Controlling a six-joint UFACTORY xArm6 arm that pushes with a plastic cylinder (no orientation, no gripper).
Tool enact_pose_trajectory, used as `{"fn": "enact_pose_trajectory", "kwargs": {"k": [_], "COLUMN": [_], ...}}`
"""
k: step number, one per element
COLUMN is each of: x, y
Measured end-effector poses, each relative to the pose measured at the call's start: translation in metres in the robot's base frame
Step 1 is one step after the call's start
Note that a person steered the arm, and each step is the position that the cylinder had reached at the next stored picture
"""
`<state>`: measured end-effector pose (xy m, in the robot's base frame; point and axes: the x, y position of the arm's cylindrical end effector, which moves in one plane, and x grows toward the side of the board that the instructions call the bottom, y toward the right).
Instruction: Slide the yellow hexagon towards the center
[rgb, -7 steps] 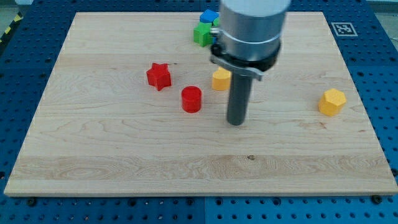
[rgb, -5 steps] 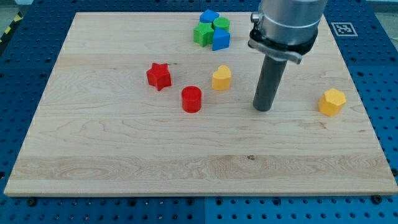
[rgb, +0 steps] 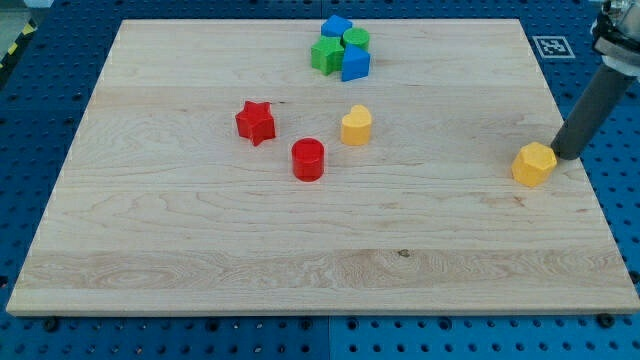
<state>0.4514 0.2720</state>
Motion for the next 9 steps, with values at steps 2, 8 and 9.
{"fn": "enact_pose_trajectory", "kwargs": {"k": [2,8,9], "x": [0.025,0.061,0.061], "y": [-0.057,-0.116,-0.141]}}
